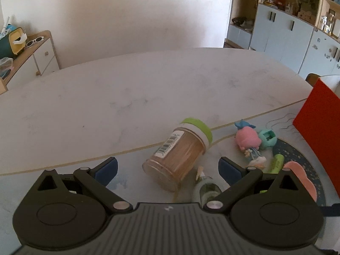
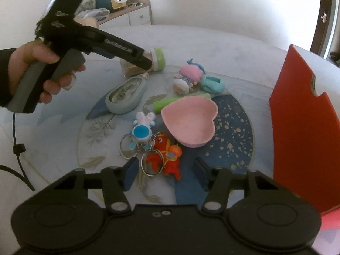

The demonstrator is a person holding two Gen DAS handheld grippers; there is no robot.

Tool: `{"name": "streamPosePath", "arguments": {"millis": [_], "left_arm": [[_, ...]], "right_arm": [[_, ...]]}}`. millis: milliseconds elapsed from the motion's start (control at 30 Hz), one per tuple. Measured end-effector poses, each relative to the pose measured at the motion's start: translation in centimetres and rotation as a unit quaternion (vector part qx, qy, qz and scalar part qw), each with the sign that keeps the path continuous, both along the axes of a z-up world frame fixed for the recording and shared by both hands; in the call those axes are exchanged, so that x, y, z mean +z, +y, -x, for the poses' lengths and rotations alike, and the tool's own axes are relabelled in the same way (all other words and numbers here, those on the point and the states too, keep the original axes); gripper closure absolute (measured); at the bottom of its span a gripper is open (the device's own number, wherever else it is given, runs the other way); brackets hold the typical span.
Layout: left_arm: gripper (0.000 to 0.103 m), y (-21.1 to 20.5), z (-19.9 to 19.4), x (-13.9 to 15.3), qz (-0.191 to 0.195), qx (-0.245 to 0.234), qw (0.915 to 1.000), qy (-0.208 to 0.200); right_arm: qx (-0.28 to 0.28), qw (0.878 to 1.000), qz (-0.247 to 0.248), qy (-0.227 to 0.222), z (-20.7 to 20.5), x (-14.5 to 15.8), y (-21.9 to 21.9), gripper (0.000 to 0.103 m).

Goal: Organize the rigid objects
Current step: 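Grasp the toothpick jar with the left gripper while the right grasps the red keychain, then carry the toothpick jar and red keychain over the cardboard box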

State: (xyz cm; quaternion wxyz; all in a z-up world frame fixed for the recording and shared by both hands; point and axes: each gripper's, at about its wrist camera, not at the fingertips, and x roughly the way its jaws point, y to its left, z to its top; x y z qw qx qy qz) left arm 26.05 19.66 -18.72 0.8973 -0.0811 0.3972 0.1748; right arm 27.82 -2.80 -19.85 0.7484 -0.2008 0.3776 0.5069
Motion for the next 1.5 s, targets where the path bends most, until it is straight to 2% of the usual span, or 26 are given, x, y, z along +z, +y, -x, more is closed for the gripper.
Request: {"name": "streamPosePath", "arguments": {"millis": [267, 333, 600, 800, 833, 900, 1000, 1133, 1200, 1500], "left_arm": [[0.004, 0.5, -0.9, -1.1, 0.002, -0.002, 1.0, 0.001], [0.013, 0.5, -1.1, -1.2, 0.001, -0.007, 1.0, 0.004], [0.034, -0.2, -1.7, -1.6, -0.003, -0.038, 0.9992, 0.011], [0.04, -0.2, -1.6, -1.6, -0.007, -0.048, 0.9987, 0.012], [0.049, -0.3, -1.5, -1.6, -0.008, -0.05, 0.9987, 0.011], [0.055, -0.3, -1.5, -1.6, -0.005, -0.048, 0.9988, 0.013], [0.056, -0.2, -1.4, -1.3, 0.004, -0.04, 0.9991, 0.012], [0.057, -0.7, -1.0, -0.9, -0.003, -0.042, 0.999, 0.013], [0.061, -0.6, -0.7, -0.6, 0.005, -0.041, 0.9991, 0.006], [0.061, -1.3, 1.0, 0.8, 0.022, -0.034, 0.9992, -0.003]], "right_arm": [[0.006, 1.0, -0.009, -0.008, -0.1, 0.1, 0.0, 0.054], [0.007, 1.0, -0.01, -0.006, -0.1, 0.0, 0.1, 0.055], [0.017, 1.0, -0.015, -0.012, -0.1, 0.0, 0.4, 0.065], [0.014, 1.0, -0.01, -0.016, 0.0, 0.0, 0.5, 0.07], [0.013, 1.0, -0.008, -0.016, 0.1, 0.1, 0.5, 0.07], [0.009, 1.0, -0.004, -0.011, 0.1, 0.2, 0.4, 0.07], [0.005, 1.0, 0.0, -0.004, 0.4, 0.3, 0.0, 0.07], [-0.009, 1.0, 0.0, -0.003, 0.8, 0.7, -0.9, 0.07], [-0.02, 1.0, -0.006, 0.006, 1.0, 1.1, -1.6, 0.07], [-0.06, 0.998, -0.019, 0.007, 2.4, 3.7, -5.2, 0.07]]}}
